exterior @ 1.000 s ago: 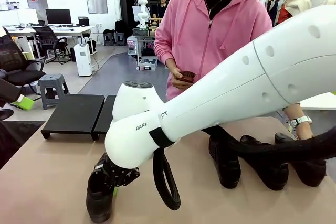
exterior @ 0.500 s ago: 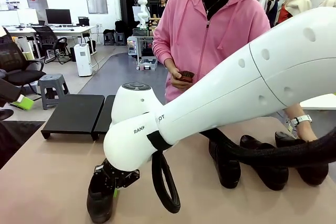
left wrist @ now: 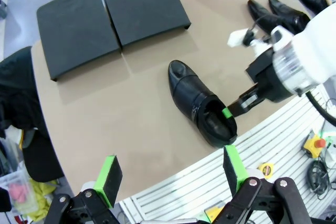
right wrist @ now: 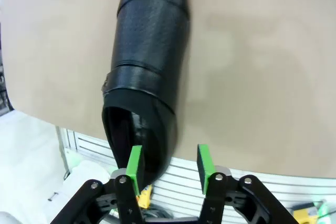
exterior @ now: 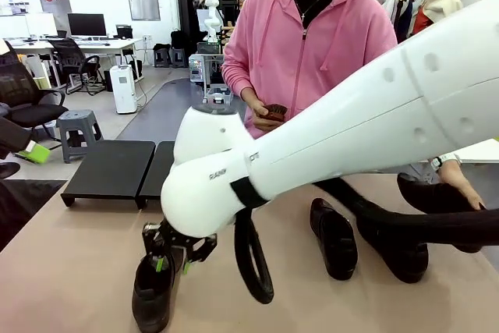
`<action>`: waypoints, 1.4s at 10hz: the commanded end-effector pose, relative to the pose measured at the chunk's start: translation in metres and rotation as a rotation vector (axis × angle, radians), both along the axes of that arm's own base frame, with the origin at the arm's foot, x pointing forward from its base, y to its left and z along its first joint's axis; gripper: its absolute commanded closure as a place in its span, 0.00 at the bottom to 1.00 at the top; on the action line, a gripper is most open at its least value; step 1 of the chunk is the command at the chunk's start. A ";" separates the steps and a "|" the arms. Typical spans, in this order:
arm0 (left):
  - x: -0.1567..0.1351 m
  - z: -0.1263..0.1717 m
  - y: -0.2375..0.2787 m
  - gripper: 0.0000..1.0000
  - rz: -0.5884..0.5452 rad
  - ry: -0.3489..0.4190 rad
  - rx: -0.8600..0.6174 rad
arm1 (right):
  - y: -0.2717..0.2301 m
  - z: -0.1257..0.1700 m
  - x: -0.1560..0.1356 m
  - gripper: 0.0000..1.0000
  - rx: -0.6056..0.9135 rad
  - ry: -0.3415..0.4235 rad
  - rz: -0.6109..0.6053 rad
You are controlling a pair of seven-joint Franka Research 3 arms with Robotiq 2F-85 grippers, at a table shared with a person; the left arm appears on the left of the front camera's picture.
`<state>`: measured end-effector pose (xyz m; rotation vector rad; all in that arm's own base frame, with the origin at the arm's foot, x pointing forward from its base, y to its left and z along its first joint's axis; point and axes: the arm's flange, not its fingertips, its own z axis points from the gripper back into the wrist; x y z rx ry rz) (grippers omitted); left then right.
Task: Organize the shoes by placing them on the stand.
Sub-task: Pick up one Shoe and place it in the middle of the table.
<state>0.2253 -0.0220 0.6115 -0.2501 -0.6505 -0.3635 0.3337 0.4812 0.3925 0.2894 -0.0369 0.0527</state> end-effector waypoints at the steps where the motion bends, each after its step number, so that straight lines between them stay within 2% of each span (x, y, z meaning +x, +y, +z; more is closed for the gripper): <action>1: 0.000 0.000 -0.001 0.00 -0.004 -0.005 -0.017 | -0.069 0.035 -0.008 0.00 -0.043 -0.046 -0.030; 2: 0.000 0.000 -0.001 0.00 -0.004 -0.005 -0.017 | -0.095 0.043 -0.005 0.00 -0.061 -0.046 -0.017; 3: 0.000 0.000 -0.001 0.00 -0.004 -0.005 -0.017 | -0.119 0.043 -0.003 0.00 -0.098 -0.068 -0.071; 4: 0.000 0.000 -0.001 0.00 -0.004 -0.005 -0.017 | -0.125 0.039 -0.003 0.00 -0.085 -0.037 -0.059; 6: 0.000 0.000 -0.001 0.00 -0.004 -0.005 -0.017 | -0.083 0.029 -0.009 0.00 -0.136 -0.044 0.049; 7: 0.000 0.000 -0.001 0.00 -0.004 -0.005 -0.017 | -0.052 0.029 -0.021 0.00 -0.161 -0.074 0.162; 8: 0.000 0.000 -0.001 0.00 -0.004 -0.005 -0.017 | -0.035 0.030 -0.030 0.00 -0.209 -0.104 0.208; 10: 0.000 0.000 -0.001 0.00 -0.004 -0.005 -0.017 | -0.030 0.025 -0.037 0.00 -0.231 -0.084 0.254; 12: 0.000 0.000 -0.001 0.00 -0.004 -0.005 -0.017 | -0.067 0.023 -0.029 0.00 -0.264 -0.062 0.129; 14: 0.000 0.000 -0.001 0.00 -0.004 -0.005 -0.017 | -0.153 0.046 -0.026 0.00 -0.249 -0.012 -0.002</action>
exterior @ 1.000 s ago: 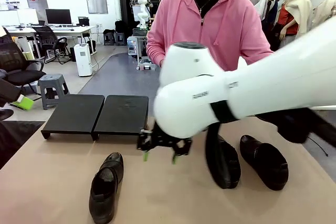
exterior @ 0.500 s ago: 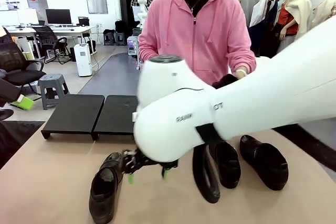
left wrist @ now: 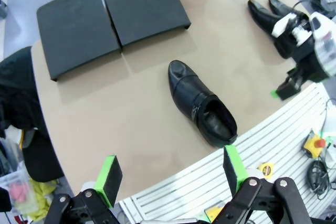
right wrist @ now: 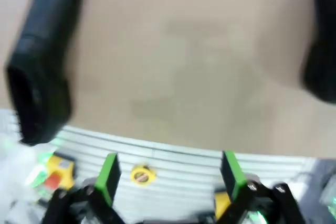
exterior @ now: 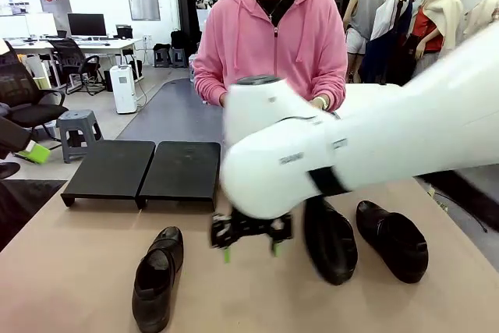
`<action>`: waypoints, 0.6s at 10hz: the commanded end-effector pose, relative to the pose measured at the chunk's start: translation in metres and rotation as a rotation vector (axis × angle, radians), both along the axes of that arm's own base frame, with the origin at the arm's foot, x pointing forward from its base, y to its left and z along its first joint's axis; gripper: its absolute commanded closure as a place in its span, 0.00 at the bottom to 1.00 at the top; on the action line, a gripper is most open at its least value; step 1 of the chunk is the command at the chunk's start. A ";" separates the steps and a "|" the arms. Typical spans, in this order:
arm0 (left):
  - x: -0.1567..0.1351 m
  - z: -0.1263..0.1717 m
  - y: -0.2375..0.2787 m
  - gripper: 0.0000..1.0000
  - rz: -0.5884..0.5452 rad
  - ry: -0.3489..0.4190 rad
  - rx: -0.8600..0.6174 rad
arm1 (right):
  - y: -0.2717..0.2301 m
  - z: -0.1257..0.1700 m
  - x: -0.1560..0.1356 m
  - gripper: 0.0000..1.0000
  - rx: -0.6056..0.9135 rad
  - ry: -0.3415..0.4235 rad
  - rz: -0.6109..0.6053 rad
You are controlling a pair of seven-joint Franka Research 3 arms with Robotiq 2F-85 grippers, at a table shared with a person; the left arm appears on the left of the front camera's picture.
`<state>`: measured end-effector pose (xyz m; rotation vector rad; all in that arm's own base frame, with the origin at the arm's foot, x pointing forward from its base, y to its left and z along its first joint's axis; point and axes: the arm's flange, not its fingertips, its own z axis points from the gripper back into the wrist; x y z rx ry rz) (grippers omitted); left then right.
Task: Organize the shoes by placing them on the stand.
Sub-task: Pick up one Shoe and place it in the middle of the table.
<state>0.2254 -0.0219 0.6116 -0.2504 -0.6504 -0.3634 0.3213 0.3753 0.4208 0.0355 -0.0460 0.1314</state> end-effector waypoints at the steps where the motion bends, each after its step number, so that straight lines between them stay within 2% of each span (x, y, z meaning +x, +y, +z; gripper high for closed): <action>1: 0.000 0.000 -0.001 0.00 -0.004 -0.005 -0.017 | -0.098 0.037 -0.019 0.00 0.073 0.045 -0.103; 3: 0.000 0.000 -0.001 0.00 -0.004 -0.005 -0.017 | -0.208 0.073 -0.026 0.00 0.206 0.178 -0.212; 5: 0.000 0.000 -0.001 0.00 -0.004 -0.005 -0.017 | -0.312 0.081 -0.022 0.00 0.479 0.340 -0.303; 6: 0.000 0.000 -0.001 0.00 -0.004 -0.005 -0.017 | -0.359 0.075 -0.020 0.00 0.542 0.391 -0.395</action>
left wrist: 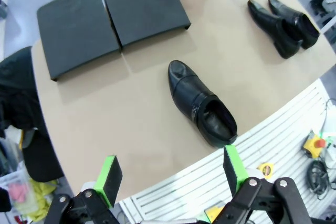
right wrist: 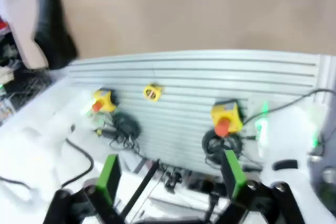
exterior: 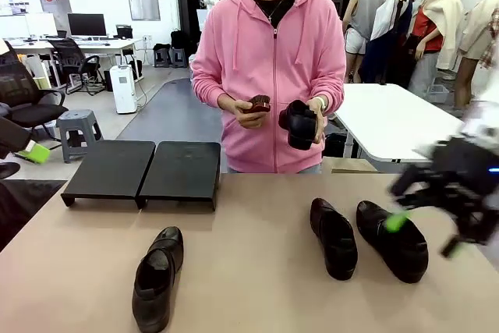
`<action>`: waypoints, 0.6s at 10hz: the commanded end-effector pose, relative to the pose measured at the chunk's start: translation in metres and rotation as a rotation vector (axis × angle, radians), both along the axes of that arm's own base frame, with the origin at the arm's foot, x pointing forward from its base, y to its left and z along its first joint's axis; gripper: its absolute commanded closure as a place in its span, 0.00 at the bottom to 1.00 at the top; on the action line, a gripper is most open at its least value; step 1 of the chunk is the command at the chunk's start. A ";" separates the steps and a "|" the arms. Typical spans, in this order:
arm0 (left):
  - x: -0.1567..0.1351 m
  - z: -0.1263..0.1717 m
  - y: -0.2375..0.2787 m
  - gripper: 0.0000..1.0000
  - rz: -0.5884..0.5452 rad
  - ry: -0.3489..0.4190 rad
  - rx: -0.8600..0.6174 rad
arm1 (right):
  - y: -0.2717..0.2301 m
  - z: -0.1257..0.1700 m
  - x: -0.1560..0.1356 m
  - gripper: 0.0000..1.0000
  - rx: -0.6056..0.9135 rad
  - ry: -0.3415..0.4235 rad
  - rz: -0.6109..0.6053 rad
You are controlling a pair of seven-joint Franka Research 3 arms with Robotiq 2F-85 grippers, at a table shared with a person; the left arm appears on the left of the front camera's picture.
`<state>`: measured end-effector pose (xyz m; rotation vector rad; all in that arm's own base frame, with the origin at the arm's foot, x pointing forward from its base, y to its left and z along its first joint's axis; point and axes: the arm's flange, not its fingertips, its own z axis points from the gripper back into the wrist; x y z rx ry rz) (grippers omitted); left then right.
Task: Organize the shoes by placing them on the stand.
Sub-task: Pick up one Shoe and place it in the middle of the table.
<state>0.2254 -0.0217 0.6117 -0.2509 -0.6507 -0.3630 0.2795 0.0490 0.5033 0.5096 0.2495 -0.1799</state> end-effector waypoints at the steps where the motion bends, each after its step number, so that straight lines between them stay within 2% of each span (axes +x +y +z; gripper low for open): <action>1: 0.000 0.000 -0.001 0.00 -0.005 -0.005 -0.016 | -0.078 -0.019 0.022 0.00 0.188 0.057 -0.160; 2: 0.000 0.000 -0.001 0.00 -0.005 -0.005 -0.016 | -0.101 -0.028 0.017 0.00 0.253 -0.013 -0.208; 3: 0.000 0.000 -0.001 0.00 -0.005 -0.005 -0.016 | -0.112 -0.033 0.009 0.00 0.333 -0.133 -0.229; 4: 0.000 0.000 -0.001 0.00 -0.005 -0.005 -0.016 | -0.114 -0.034 0.004 0.00 0.364 -0.301 -0.325; 5: 0.000 0.000 -0.001 0.00 -0.005 -0.005 -0.016 | -0.128 -0.027 0.002 0.00 0.246 -0.010 -0.230; 6: 0.000 0.000 -0.001 0.00 -0.005 -0.005 -0.016 | -0.128 -0.027 0.002 0.00 0.246 -0.010 -0.230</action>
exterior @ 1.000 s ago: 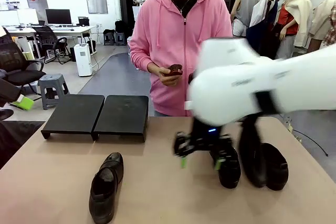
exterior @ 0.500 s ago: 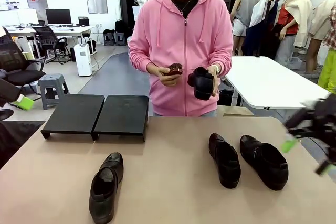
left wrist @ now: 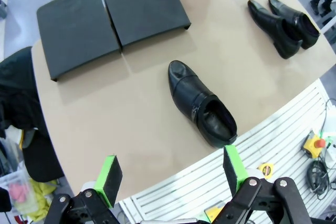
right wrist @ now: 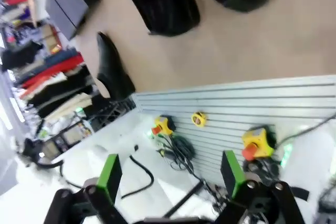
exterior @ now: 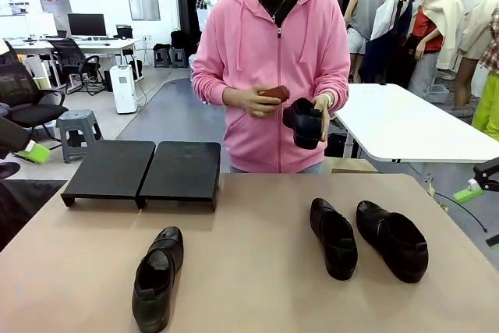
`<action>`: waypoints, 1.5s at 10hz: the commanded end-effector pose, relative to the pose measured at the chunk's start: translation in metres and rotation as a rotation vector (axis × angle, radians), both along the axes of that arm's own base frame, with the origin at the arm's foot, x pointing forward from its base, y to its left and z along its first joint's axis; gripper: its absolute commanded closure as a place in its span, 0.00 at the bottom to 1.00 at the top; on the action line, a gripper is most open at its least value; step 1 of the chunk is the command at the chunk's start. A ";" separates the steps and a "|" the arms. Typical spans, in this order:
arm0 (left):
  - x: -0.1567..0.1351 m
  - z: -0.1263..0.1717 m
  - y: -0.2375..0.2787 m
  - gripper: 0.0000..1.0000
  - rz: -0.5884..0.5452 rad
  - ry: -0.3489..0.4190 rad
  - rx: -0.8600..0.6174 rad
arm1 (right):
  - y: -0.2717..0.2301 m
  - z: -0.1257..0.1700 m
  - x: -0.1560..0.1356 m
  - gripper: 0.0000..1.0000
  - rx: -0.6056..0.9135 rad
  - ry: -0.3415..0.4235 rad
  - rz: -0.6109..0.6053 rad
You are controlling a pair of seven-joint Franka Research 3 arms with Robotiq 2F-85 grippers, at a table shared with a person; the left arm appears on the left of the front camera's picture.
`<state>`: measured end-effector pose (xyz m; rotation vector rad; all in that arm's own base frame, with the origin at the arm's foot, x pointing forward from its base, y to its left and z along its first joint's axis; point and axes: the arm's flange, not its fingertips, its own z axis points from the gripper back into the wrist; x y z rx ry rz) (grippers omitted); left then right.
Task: Organize the shoes by placing them on the stand.
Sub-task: Pick up one Shoe and place it in the middle of the table, then place the Shoe from the middle of the table onto the Shoes Stand.
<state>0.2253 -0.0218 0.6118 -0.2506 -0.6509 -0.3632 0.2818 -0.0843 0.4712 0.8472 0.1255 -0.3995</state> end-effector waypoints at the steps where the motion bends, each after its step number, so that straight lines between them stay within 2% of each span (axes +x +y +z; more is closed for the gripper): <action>1: 0.000 -0.001 -0.001 0.00 -0.004 -0.005 -0.016 | 0.005 0.005 -0.001 0.00 -0.045 0.068 0.060; 12: 0.000 0.000 0.000 0.00 0.000 0.000 0.000 | 0.005 0.005 -0.001 0.00 -0.045 0.068 0.060; 13: 0.014 0.012 -0.042 0.00 -0.046 0.011 0.051 | 0.005 0.005 -0.001 0.00 -0.045 0.068 0.060; 14: 0.030 0.014 -0.083 0.00 -0.150 0.093 0.132 | 0.005 0.005 -0.001 0.00 -0.045 0.068 0.060; 15: 0.043 0.007 -0.117 0.00 -0.138 0.178 0.249 | 0.005 0.005 -0.001 0.00 -0.045 0.068 0.060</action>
